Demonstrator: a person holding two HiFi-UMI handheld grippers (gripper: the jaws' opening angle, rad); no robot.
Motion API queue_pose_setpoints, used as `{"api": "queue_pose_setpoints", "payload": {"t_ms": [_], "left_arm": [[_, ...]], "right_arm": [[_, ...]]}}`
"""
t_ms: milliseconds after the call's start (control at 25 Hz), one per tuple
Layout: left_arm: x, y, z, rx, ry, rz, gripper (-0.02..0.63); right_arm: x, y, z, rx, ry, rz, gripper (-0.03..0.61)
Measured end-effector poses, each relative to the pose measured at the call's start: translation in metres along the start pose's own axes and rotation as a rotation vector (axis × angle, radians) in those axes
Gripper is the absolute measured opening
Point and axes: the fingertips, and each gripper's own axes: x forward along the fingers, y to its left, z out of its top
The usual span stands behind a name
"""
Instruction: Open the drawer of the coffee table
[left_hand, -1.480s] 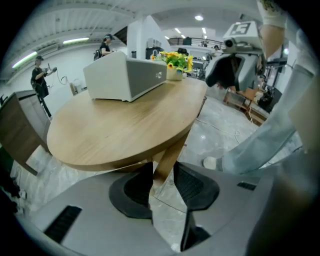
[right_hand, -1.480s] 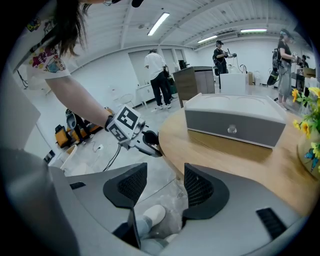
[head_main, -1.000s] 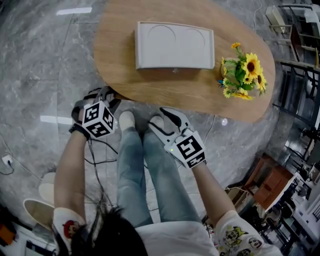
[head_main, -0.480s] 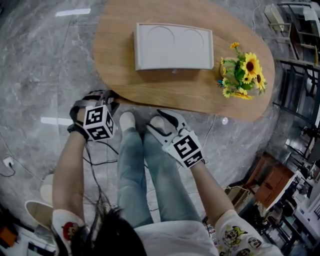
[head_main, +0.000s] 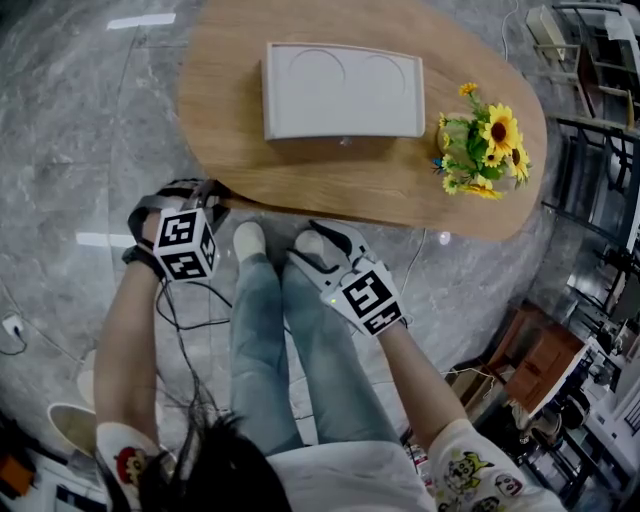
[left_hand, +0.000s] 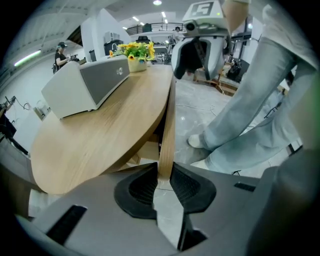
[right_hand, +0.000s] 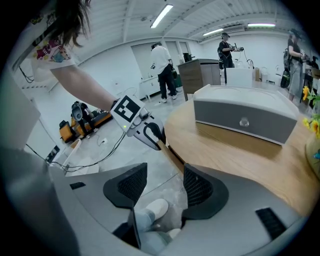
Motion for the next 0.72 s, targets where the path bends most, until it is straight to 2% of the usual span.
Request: {"api": "queue_pose_setpoints", "payload": {"t_ms": [200, 320, 520, 720], "left_arm": [[-0.001, -0.019, -0.004, 0.009, 0.004, -0.030, 0.071], [-0.001, -0.027, -0.005, -0.003, -0.002, -0.032, 0.071], [-0.001, -0.031, -0.005, -0.009, -0.005, -0.030, 0.071], [-0.001, -0.031, -0.005, -0.023, -0.004, -0.025, 0.071]], "right_arm": [[0.004, -0.003, -0.002, -0.007, 0.017, -0.005, 0.199], [0.011, -0.004, -0.010, -0.043, 0.065, -0.021, 0.199], [0.026, -0.012, -0.035, -0.194, 0.213, -0.071, 0.199], [0.033, -0.020, -0.058, -0.372, 0.347, -0.116, 0.164]]}}
